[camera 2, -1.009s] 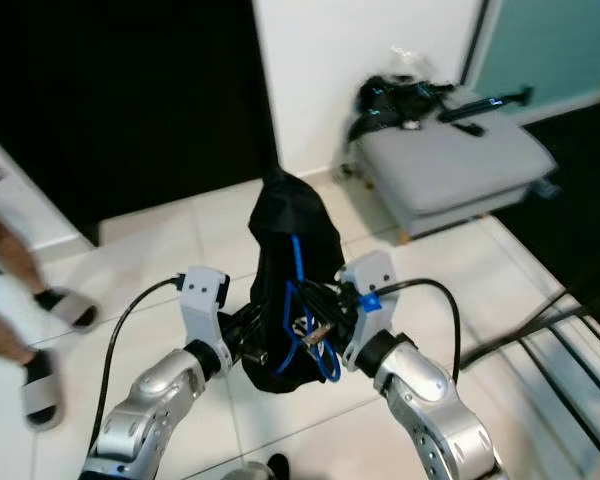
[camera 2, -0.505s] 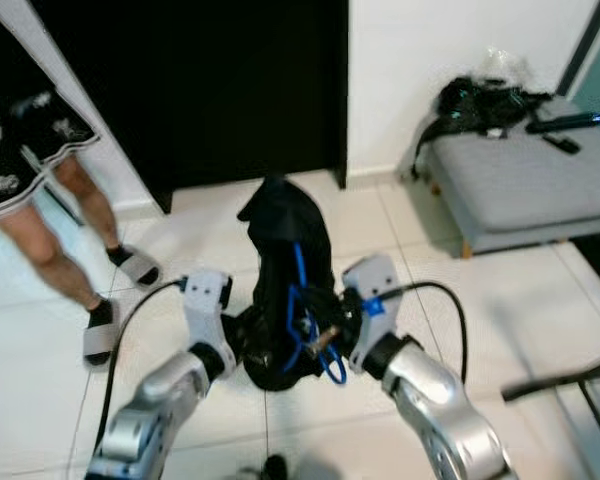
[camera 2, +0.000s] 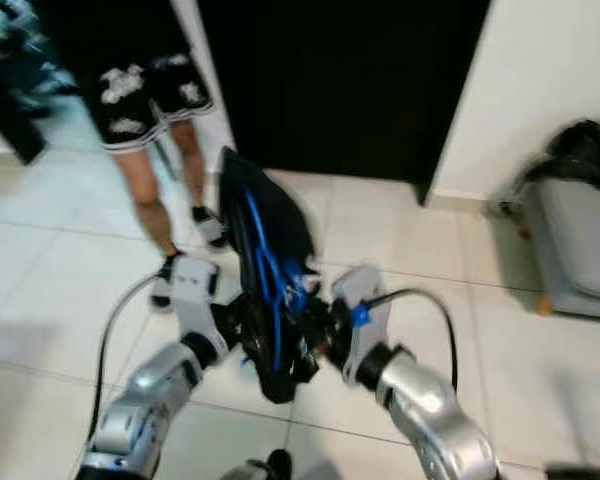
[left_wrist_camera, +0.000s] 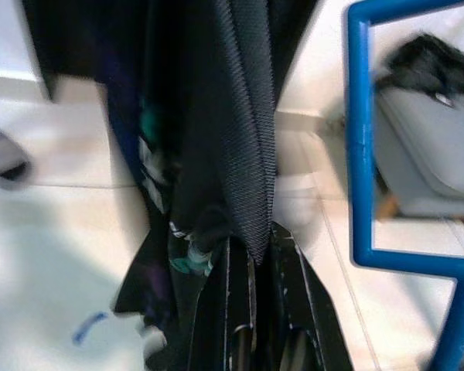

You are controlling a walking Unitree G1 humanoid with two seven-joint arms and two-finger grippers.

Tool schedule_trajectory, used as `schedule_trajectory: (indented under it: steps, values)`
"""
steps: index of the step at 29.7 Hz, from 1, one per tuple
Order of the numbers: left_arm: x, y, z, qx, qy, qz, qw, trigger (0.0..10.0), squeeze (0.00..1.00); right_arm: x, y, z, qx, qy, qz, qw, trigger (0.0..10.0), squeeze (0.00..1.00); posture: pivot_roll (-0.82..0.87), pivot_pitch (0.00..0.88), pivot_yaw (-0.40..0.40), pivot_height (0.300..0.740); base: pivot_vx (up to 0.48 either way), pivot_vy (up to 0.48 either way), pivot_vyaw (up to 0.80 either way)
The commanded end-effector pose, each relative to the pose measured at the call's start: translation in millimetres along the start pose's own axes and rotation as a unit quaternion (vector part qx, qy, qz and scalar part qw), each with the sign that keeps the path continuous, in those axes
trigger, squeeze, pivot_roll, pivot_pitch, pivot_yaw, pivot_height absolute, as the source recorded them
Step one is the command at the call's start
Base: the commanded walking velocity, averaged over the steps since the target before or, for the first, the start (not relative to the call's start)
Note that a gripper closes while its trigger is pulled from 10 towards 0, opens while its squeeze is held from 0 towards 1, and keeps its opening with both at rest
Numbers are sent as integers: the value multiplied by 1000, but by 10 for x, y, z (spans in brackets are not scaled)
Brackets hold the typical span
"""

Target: Hang hanger

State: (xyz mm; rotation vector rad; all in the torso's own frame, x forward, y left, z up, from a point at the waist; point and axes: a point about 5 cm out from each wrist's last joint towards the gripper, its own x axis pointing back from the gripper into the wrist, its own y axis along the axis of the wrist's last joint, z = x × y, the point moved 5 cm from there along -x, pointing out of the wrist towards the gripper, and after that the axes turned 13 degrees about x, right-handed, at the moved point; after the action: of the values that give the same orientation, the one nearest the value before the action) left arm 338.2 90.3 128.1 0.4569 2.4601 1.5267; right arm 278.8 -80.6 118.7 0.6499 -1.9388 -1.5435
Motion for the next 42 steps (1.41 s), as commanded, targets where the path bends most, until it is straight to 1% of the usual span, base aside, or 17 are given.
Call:
schedule_trajectory:
  steps: [1, 17, 19, 21, 22, 23, 24, 25, 26, 27, 28, 30, 33, 35, 37, 39, 42]
  values:
    - [-4, 49, -61, 0, -10, -14, 1000, 10000, 0, 8, 30, 4, 4, 4, -5, 1000, 10000, 1000, -30, 232, 42, 740, 0, 0, 719]
    - [-11, 59, -44, 1, -5, -20, 1000, 10000, 0, 12, 21, -7, 6, 3, -7, 1000, 10000, 1000, -35, 219, 37, 740, 0, 0, 675]
    - [-12, 109, 18, 16, 13, -33, 999, 10000, 0, 17, 17, -15, 6, 2, -8, 1000, 10000, 1000, -36, 215, 36, 740, 0, 0, 472]
    - [-8, 159, 83, 47, 29, -47, 997, 10000, 0, 23, 26, -33, 3, -2, -11, 1000, 10000, 1000, -38, 213, 35, 740, 0, 0, 450]
    - [-8, 159, 83, 47, 29, -47, 997, 10000, 0, 23, 26, -33, 3, -2, -11, 1000, 10000, 1000, -38, 213, 35, 740, 0, 0, 450]
    - [-6, 179, 122, 66, 36, -52, 996, 10000, 0, 26, 32, -53, -1, -8, -13, 1000, 10000, 1000, -39, 212, 35, 740, 0, 0, 0]
    - [-6, 179, 122, 66, 36, -52, 996, 10000, 0, 26, 32, -53, -1, -8, -13, 1000, 10000, 1000, -39, 212, 35, 740, 0, 0, 0]
    - [-4, 201, 160, 82, 42, -57, 994, 10000, 0, 26, 40, -80, -8, -15, -16, 1000, 10000, 953, -40, 213, 36, 740, 0, 0, 0]
    - [-4, 201, 160, 82, 42, -57, 994, 10000, 0, 26, 40, -80, -8, -15, -16, 1000, 10000, 953, -40, 213, 36, 740, 0, 0, 0]
    - [2, 242, 226, 104, 55, -67, 991, 10000, 0, 27, 53, -96, -13, -19, -20, 1000, 10000, 0, -41, 215, 38, 740, 0, 0, 0]
    - [7, 270, 270, 119, 63, -74, 988, 10000, 0, 29, 61, -106, -15, -21, -23, 999, 10000, 0, -41, 215, 38, 740, 0, 0, 0]
    - [9, 302, 312, 126, 71, -81, 986, 10000, 0, 29, 70, -109, -17, -22, -26, 999, 10000, 0, -37, 215, 39, 740, 0, 0, 0]
    - [7, 348, 397, 108, 85, -88, 987, 10000, 0, 29, 89, -118, -14, -24, -31, 999, 10000, 0, -32, 215, 42, 740, 0, 0, 0]
    - [4, 344, 388, 101, 84, -86, 988, 10000, 0, 30, 90, -137, -11, -32, -31, 999, 10000, 0, -30, 217, 44, 740, 0, 0, 775]
    - [10, 323, 280, 77, 65, -80, 992, 10000, 0, 29, 94, -133, -5, -34, -32, 999, 10000, 0, -26, 217, 48, 740, 0, 0, 800]
    - [19, 313, 220, 66, 55, -77, 993, 10000, 0, 29, 100, -117, -5, -30, -34, 999, 10000, 0, -23, 218, 51, 740, 0, 0, 800]
    - [27, 301, 190, 60, 51, -75, 994, 10000, 0, 27, 103, -115, -6, -29, -35, 999, 10000, 0, -16, 218, 54, 740, 0, 0, 800]
